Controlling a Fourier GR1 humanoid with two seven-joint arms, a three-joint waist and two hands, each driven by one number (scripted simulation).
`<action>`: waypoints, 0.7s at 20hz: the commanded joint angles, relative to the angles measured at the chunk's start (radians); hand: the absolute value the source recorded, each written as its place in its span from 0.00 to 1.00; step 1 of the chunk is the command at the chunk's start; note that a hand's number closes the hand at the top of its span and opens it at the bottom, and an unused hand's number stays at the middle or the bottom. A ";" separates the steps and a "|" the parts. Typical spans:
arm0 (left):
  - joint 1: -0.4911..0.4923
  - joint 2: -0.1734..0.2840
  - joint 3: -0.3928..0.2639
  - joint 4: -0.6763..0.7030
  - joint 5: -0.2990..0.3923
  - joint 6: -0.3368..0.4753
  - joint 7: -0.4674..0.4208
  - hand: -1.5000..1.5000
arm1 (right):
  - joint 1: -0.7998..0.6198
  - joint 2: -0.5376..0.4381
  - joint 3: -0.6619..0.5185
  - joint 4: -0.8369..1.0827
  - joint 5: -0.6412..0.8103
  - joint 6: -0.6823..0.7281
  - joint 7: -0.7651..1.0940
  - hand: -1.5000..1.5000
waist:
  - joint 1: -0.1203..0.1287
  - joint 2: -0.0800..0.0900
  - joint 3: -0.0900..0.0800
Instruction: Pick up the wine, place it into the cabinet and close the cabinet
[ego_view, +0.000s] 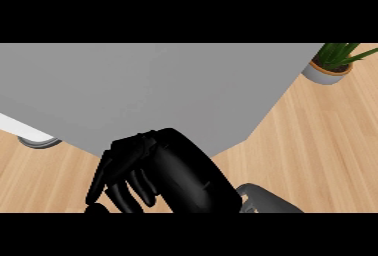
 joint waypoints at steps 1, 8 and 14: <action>0.055 -0.011 0.067 -0.024 0.021 -0.053 0.039 0.00 | -0.121 0.001 -0.130 0.144 -0.020 0.014 -0.043 1.00 | 0.000 0.001 0.001; -0.003 -0.061 0.008 -0.001 -0.058 -0.050 0.088 0.00 | -0.171 -0.034 -0.227 0.360 -0.009 0.077 -0.191 1.00 | -0.019 0.003 0.001; -0.109 -0.104 -0.098 -0.022 -0.110 0.019 0.163 0.00 | -0.298 -0.008 -0.339 0.556 -0.020 0.113 -0.253 1.00 | -0.024 0.006 0.001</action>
